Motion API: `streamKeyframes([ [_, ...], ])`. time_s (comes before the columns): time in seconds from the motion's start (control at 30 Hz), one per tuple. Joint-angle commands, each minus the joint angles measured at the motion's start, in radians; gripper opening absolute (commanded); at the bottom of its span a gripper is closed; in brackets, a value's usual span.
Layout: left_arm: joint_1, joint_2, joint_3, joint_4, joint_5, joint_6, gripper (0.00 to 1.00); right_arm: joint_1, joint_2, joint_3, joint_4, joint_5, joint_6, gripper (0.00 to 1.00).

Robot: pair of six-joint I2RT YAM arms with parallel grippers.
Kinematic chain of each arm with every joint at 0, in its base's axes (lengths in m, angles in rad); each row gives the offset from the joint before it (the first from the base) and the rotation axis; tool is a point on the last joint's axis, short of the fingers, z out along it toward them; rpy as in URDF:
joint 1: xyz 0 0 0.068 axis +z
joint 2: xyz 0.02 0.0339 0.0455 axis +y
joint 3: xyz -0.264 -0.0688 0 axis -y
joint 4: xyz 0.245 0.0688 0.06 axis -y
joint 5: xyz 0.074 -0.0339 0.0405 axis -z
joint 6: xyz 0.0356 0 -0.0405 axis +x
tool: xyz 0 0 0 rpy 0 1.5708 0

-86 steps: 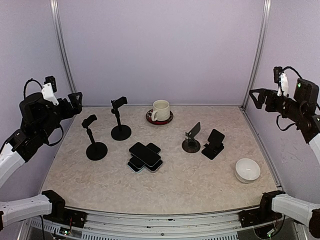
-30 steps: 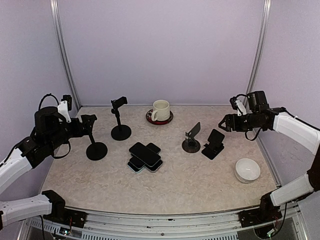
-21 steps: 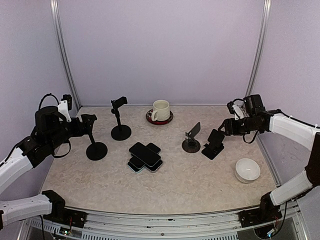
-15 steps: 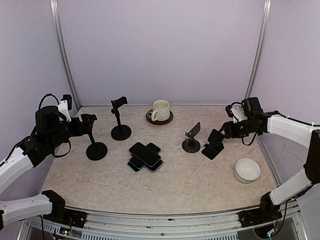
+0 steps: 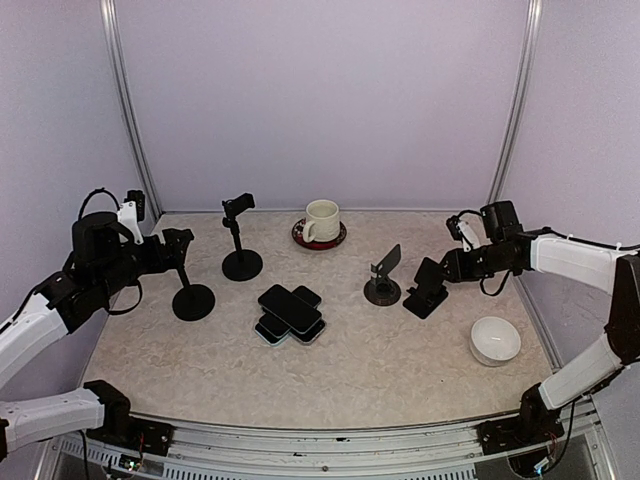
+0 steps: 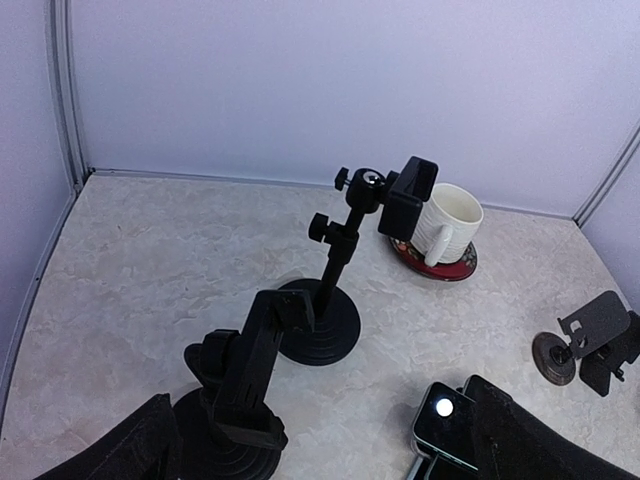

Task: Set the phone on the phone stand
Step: Pick up the phone stand at the center of the board.

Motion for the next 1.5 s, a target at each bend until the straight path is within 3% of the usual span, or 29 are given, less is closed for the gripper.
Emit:
streamKeyframes([
  [0.0, 0.011, -0.001, -0.005, 0.029, 0.014, -0.006, 0.99, 0.009, 0.015, -0.014, 0.032, -0.036, -0.007, 0.34],
  [0.13, 0.012, -0.002, -0.005, 0.029, 0.015, -0.007, 0.99, 0.009, 0.011, -0.014, 0.035, -0.040, -0.009, 0.30],
  [0.53, 0.014, -0.007, -0.006, 0.029, 0.019, -0.007, 0.99, 0.009, -0.002, -0.012, 0.045, -0.058, -0.008, 0.00],
  [1.1, 0.014, -0.012, -0.008, 0.030, 0.022, -0.008, 0.99, -0.007, -0.059, 0.117, 0.002, 0.014, -0.069, 0.00],
  [1.47, 0.014, -0.013, -0.008, 0.032, 0.025, -0.008, 0.99, -0.156, -0.014, 0.220, 0.104, 0.014, -0.162, 0.00],
])
